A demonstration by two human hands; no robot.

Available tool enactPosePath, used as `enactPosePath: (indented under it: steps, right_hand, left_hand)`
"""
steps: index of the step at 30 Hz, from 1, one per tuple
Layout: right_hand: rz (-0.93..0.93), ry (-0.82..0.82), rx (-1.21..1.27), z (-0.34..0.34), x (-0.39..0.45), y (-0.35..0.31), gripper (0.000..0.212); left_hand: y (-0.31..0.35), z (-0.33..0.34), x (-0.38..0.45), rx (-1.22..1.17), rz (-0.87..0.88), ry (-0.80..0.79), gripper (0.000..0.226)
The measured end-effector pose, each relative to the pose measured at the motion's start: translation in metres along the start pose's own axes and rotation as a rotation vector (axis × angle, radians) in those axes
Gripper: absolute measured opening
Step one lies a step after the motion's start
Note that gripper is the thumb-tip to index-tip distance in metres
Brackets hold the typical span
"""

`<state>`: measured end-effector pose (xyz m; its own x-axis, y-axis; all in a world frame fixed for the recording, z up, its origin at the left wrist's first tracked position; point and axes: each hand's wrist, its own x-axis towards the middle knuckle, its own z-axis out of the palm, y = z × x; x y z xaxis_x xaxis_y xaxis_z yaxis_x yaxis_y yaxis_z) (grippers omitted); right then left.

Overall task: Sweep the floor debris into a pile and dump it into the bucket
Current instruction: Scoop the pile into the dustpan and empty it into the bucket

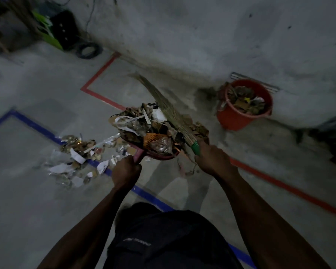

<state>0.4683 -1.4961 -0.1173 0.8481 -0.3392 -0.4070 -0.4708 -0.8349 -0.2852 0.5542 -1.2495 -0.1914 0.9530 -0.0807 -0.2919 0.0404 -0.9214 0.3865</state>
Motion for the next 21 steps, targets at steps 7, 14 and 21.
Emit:
enactPosePath:
  steps: [7,14,21]
  right_hand:
    - [0.105,0.033,0.038,-0.059,-0.005,0.126,0.05]
    - [0.249,0.034,0.048,-0.104,0.044,0.233,0.049]
    - [0.319,0.007,0.046,-0.161,0.142,0.341,0.058]
  left_hand:
    - [0.131,0.053,-0.016,0.002,0.075,-0.053,0.015]
    - [0.26,0.11,0.023,0.068,0.173,-0.13,0.016]
    - [0.395,0.176,0.094,0.08,0.199,-0.228,0.016]
